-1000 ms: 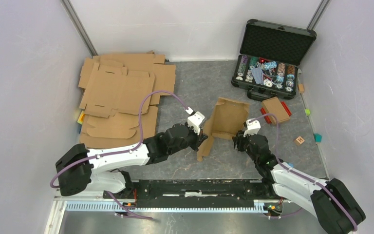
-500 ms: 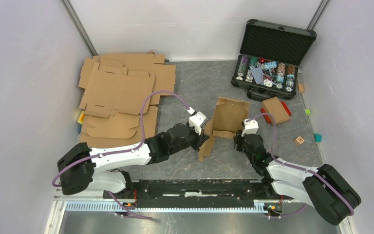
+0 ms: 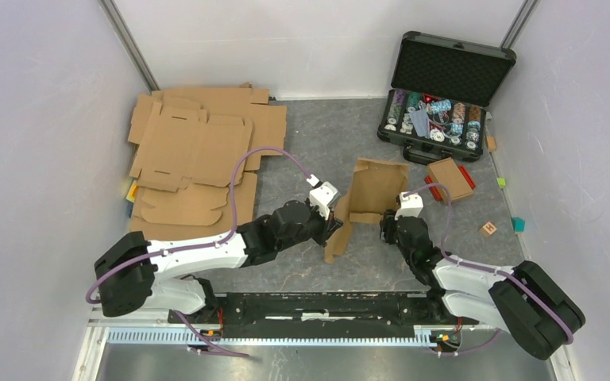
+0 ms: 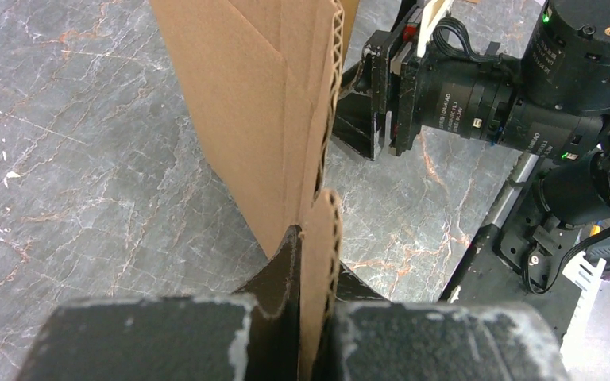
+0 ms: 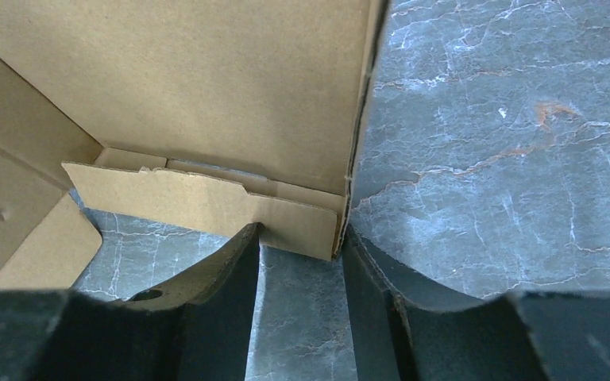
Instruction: Fold the paper box
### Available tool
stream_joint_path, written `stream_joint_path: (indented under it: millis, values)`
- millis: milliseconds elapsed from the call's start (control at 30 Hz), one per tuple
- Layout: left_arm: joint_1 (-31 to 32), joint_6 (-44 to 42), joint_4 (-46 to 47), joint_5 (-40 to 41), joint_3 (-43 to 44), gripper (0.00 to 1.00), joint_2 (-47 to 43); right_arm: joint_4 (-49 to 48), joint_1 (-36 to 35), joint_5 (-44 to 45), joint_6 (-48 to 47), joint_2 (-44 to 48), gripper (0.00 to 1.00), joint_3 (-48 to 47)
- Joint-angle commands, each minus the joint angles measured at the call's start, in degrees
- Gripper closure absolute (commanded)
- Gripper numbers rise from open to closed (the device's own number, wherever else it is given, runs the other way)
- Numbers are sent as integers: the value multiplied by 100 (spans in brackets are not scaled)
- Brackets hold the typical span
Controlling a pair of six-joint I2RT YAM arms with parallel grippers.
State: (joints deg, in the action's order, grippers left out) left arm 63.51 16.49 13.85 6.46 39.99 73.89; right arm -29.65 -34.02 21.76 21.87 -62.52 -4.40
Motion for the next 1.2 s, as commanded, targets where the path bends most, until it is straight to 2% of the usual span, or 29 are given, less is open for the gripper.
stream_joint_path:
  millis: [0,500,1167]
  values:
    - [121,278,-145,-523,150,96,122,-479,-32,54,237,-37,52,-161]
    - [121,276,-181,-549,190,96,174,-735,-34,84,425,-178,39,-245]
    - [131,275,-172,-523,138,96,127,-791,-25,426,871,-263,41,-384]
